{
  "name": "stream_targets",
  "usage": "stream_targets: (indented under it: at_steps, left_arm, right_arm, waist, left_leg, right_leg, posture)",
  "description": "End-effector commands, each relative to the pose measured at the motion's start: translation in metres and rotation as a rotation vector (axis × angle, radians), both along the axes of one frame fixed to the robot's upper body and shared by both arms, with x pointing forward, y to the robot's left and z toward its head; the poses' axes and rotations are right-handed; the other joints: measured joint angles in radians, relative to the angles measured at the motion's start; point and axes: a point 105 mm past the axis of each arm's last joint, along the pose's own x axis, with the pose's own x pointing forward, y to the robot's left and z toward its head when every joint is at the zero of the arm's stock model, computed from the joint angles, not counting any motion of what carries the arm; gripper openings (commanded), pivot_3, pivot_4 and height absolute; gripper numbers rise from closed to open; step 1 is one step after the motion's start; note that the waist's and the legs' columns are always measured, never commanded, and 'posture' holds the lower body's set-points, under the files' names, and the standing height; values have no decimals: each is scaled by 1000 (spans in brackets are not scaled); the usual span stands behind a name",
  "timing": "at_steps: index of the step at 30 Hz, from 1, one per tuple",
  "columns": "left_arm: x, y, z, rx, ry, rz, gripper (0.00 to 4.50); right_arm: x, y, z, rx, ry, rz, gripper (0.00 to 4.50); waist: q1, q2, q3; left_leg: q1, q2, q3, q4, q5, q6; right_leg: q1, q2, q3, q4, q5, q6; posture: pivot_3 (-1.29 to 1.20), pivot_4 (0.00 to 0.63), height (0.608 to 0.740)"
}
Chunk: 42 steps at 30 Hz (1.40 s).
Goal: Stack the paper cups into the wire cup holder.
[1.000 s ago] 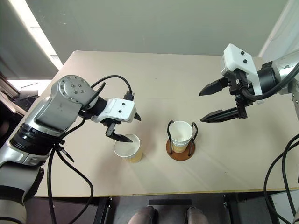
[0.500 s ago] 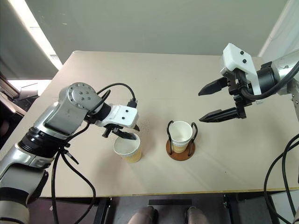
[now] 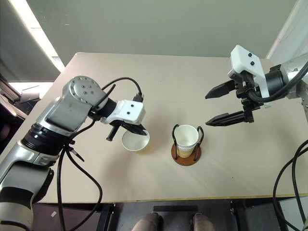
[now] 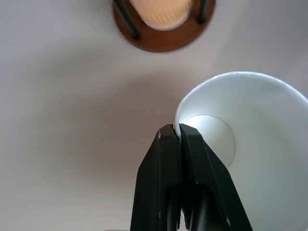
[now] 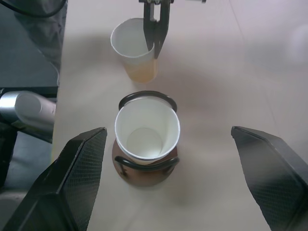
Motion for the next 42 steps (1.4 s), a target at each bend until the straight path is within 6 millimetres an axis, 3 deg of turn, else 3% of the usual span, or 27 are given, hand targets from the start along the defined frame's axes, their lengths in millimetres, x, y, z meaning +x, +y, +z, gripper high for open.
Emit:
stream_targets:
  at_steps: [1, 6, 19, 27, 42]
  left_arm:
    - [-3, 2, 30, -68, -26, -30, 48]
    - [-3, -2, 55, -134, -23, -34, 48]
    - [-4, -50, 151, -380, -35, -129, 48]
    - [-12, -82, 139, -369, 114, -210, 48]
    - [-7, -100, 107, -260, 190, -249, 48]
  right_arm:
    - [-1, -1, 14, 72, -50, 5, 4298]
    - [3, -4, 12, 116, -60, 0, 4298]
    - [-15, -14, 12, 151, -17, -69, 4298]
    - [-30, -17, 8, 175, -5, -110, 4298]
    - [-46, -13, -3, 194, -6, -147, 4298]
  waist:
    - [0, 0, 0]
    - [2, 0, 0]
    - [10, 0, 0]
    - [16, 0, 0]
    - [27, 0, 0]
  left_leg:
    - [0, 0, 0, 0, 0, 0]
    - [0, 0, 0, 0, 0, 0]
    - [-5, 0, 0, 0, 0, 0]
    - [-6, 0, 0, 1, -1, 1]
    - [-10, -2, 3, 4, -1, 2]
  right_leg:
    - [0, 0, 0, 0, 0, 0]
    - [0, 0, 0, 0, 0, 0]
    - [-2, -1, -1, -2, 0, 1]
    - [-3, -1, 0, -2, 0, 2]
    - [-5, -1, 1, -2, 1, 8]
  posture:
    - [0, 150, 740]
    - [0, 150, 740]
    - [0, 150, 740]
    - [0, 150, 740]
    - [0, 150, 740]
